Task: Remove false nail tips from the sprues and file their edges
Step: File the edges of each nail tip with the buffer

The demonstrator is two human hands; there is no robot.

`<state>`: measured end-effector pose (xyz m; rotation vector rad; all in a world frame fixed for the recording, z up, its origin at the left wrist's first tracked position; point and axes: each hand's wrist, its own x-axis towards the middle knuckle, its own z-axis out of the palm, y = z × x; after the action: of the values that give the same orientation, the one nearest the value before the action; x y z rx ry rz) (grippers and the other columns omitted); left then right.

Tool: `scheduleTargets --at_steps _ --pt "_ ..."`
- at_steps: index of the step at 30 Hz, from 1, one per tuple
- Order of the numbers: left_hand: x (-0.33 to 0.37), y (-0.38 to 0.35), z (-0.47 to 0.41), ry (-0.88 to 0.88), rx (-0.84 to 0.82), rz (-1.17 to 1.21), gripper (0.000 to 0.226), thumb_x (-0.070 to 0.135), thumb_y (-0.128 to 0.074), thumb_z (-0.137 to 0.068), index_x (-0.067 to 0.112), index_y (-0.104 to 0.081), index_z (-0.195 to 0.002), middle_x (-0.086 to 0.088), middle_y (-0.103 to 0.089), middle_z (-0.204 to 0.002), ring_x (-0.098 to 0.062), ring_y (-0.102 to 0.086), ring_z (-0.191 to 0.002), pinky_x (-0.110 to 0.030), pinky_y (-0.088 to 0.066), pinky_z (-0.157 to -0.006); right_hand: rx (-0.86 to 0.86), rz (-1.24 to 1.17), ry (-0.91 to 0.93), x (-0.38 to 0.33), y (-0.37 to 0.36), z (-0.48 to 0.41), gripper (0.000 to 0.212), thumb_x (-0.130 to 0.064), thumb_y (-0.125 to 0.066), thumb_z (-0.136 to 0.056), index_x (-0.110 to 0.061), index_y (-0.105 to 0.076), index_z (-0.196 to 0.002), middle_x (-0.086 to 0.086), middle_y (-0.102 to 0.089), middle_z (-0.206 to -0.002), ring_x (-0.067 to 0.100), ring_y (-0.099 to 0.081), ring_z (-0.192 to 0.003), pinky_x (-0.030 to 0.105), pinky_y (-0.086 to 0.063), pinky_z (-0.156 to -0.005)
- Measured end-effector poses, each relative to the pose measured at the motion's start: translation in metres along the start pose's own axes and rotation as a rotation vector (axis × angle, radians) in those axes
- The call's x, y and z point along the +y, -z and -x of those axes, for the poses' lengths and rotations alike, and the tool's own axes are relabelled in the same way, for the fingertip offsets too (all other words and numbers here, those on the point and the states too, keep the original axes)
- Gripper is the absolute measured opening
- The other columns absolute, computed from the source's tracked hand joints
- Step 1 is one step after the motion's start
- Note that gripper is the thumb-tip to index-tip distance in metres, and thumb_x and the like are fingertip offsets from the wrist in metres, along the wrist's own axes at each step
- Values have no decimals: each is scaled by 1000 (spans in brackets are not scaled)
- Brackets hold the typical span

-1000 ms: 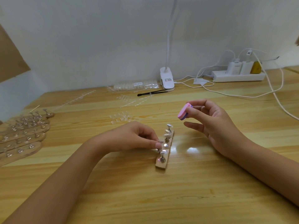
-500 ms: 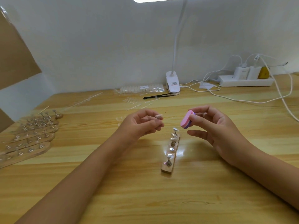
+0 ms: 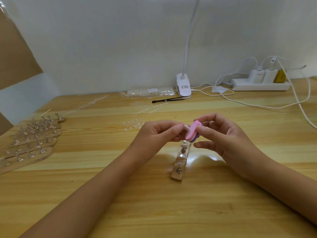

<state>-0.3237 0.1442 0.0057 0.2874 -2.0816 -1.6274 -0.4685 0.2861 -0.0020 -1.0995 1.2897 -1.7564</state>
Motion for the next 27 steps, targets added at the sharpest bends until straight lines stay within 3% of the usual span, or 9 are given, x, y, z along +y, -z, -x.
scheduleTargets --at_steps 3,6,10,12,16,21,27 --pt "1 -1 0 28 13 38 32 36 -60 -86 13 -76 -102 -4 -78 -97 -13 -73 -90 -18 -54 -78 -4 10 3 1 0 -1 27 -34 -82 -72 -26 -72 -96 4 -71 -93 19 -72 -88 26 -58 -72" --pt "1 -3 -1 43 28 44 27 32 -68 -81 13 -77 -99 -1 -78 -94 -9 -73 -86 -16 -54 -75 -22 24 17 0 -1 1 27 -35 -78 -71 -25 -71 -96 2 -71 -92 18 -72 -87 26 -57 -71" --pt "-3 -1 -2 104 -18 143 33 27 -72 -86 14 -70 -116 -7 -76 -107 -21 -72 -101 -29 -56 -92 -57 128 79 0 -3 3 21 -27 -73 -79 -24 -67 -99 3 -72 -94 19 -71 -89 26 -57 -73" --pt "-4 0 -3 145 -32 249 36 24 -73 -85 16 -68 -120 -8 -74 -112 -22 -71 -105 -28 -55 -94 -62 159 113 1 -4 4 18 -21 -73 -82 -23 -67 -100 3 -71 -93 18 -70 -89 27 -57 -73" --pt "-4 0 -3 181 -65 307 24 20 -72 -84 17 -75 -107 -10 -74 -113 -20 -70 -106 -27 -54 -94 -36 183 155 3 -6 4 23 -20 -71 -79 -19 -65 -100 5 -70 -94 19 -69 -90 27 -57 -72" --pt "-4 -1 -4 171 -79 293 24 29 -76 -73 26 -79 -97 -2 -75 -106 -15 -69 -104 -21 -53 -90 157 106 297 -6 1 3 23 -24 -70 -83 -20 -61 -104 4 -71 -97 20 -70 -92 24 -57 -74" --pt "-6 -1 -4 158 -76 298 33 27 -77 -75 12 -71 -104 -10 -74 -108 -20 -71 -100 -26 -55 -88 -18 243 224 4 -7 5 21 -26 -78 -78 -25 -65 -95 0 -70 -95 18 -69 -91 26 -57 -78"
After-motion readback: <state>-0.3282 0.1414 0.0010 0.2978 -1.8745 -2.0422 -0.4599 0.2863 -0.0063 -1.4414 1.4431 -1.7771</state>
